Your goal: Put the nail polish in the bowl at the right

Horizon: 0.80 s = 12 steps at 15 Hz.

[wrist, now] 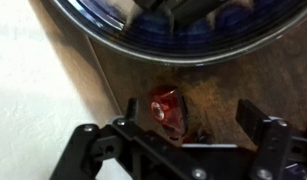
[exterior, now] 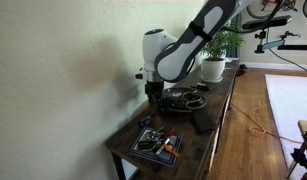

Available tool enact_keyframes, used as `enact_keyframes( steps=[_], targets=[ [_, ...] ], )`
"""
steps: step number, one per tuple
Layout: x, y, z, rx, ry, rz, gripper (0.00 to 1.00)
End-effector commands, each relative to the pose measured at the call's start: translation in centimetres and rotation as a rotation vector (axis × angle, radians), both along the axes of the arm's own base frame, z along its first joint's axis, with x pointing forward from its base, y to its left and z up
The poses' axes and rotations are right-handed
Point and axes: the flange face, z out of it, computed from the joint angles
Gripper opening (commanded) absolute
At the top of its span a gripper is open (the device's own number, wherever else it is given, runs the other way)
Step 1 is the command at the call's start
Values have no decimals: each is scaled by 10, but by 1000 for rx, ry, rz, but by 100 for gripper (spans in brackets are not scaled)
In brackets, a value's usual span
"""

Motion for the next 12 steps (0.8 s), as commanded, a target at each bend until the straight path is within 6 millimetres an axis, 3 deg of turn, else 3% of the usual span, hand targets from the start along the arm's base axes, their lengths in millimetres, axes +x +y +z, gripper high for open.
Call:
enact_keyframes(
  steps=[1, 10, 12],
  targets=[
    [12, -3, -7, -15, -25, 44, 100],
    [29, 1, -33, 1, -6, 84, 100],
    [31, 1, -38, 3, -1, 90, 74]
  ],
)
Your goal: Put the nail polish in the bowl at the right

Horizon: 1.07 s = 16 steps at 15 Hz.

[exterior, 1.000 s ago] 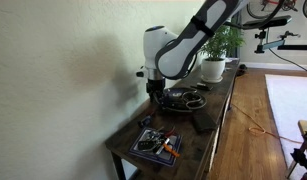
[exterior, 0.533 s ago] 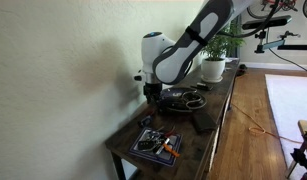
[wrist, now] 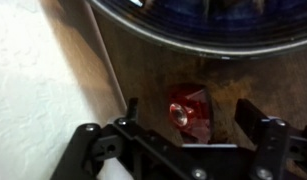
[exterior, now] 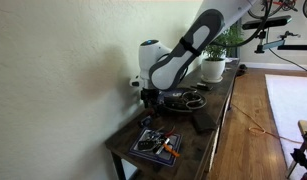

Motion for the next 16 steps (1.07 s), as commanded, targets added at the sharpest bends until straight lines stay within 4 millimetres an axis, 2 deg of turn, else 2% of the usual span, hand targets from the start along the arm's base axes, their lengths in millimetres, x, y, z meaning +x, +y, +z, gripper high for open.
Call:
enact_keyframes(
  steps=[1, 4, 8, 9, 11, 16],
  targets=[
    [7, -2, -7, 5, 0, 29, 68],
    [9, -3, -4, 2, -5, 32, 46],
    [6, -4, 1, 3, -12, 28, 22],
    [3, -5, 2, 6, -10, 23, 19],
    [-2, -6, 6, 10, -5, 13, 19],
    [-18, -2, 30, 0, 12, -20, 19]
  ],
)
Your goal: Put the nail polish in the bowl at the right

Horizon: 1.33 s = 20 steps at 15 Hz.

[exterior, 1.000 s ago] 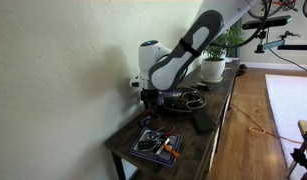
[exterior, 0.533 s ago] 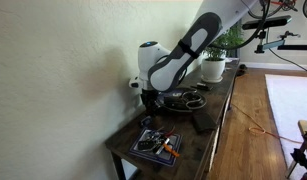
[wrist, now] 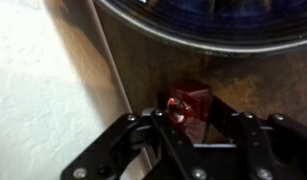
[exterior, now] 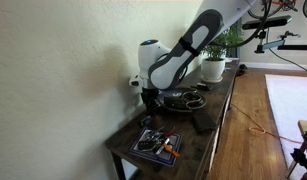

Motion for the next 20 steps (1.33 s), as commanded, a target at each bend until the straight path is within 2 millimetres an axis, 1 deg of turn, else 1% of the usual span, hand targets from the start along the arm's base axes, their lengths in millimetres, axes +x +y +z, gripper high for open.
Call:
enact_keyframes(
  steps=[1, 5, 7, 10, 12, 16, 18, 20],
  targets=[
    [-23, -2, 35, -4, 16, -32, 19],
    [-34, -4, 63, 9, 34, -94, 19],
    [-39, -9, 75, 21, 48, -142, 19],
    [-46, -24, 91, 46, 69, -236, 19],
    [-52, -40, 99, 58, 76, -312, 19],
    [-62, -82, 100, 83, 79, -455, 19],
    [-65, -99, 96, 87, 78, -492, 19],
    [-68, -111, 92, 75, 77, -514, 19]
  ],
)
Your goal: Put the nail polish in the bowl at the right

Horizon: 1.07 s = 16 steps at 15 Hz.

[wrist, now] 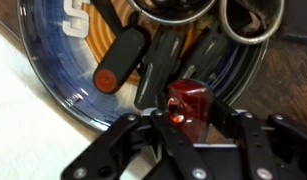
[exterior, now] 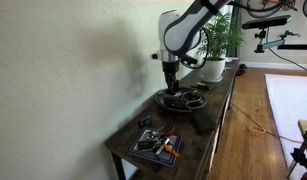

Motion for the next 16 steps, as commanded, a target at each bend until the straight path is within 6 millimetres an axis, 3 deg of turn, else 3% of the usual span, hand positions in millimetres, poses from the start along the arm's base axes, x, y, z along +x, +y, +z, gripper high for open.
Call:
enact_keyframes(
  steps=[1, 2, 6, 16],
  targets=[
    [-17, -16, 2, -10, 7, -70, 19],
    [-26, -15, 7, -15, 3, -80, 19],
    [-30, -22, -3, -20, -18, -93, 19],
    [-25, -43, -25, -37, -65, -73, 19]
  ],
)
